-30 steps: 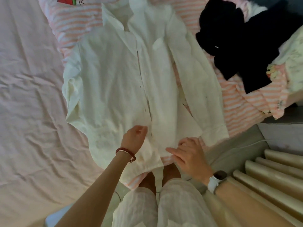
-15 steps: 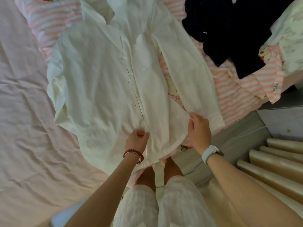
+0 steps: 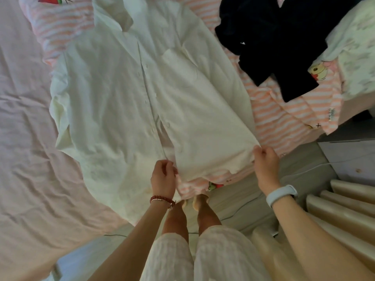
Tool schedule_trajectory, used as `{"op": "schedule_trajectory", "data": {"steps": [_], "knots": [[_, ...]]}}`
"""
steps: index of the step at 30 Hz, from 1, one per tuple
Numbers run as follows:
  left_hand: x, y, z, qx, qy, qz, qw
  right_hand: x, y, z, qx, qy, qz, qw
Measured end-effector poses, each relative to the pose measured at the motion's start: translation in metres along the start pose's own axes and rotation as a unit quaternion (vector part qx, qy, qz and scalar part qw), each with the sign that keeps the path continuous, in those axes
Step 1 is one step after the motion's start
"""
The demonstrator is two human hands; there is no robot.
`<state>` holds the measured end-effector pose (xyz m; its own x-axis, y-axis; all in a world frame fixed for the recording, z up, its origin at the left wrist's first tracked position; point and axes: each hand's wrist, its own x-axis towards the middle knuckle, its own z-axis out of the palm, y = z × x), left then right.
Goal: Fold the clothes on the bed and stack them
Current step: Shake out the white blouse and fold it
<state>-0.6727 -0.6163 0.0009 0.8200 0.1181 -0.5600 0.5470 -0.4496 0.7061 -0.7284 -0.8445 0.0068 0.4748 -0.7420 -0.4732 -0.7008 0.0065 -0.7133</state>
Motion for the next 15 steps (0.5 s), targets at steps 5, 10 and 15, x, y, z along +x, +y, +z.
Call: {"op": "schedule_trajectory", "data": {"steps": [5, 10, 15], "knots": [[-0.007, 0.009, 0.023, -0.073, -0.071, -0.082, 0.991, 0.014, -0.001, -0.023, 0.038, 0.018, -0.028, 0.999], [-0.006, 0.011, 0.051, -0.037, -0.124, -0.088, 0.988, 0.024, 0.0, -0.033, -0.027, 0.067, -0.092, 0.993], [-0.009, 0.01, 0.067, 0.03, -0.094, -0.085, 0.992, 0.031, 0.013, -0.033, -0.161, -0.012, -0.037, 0.986]]}}
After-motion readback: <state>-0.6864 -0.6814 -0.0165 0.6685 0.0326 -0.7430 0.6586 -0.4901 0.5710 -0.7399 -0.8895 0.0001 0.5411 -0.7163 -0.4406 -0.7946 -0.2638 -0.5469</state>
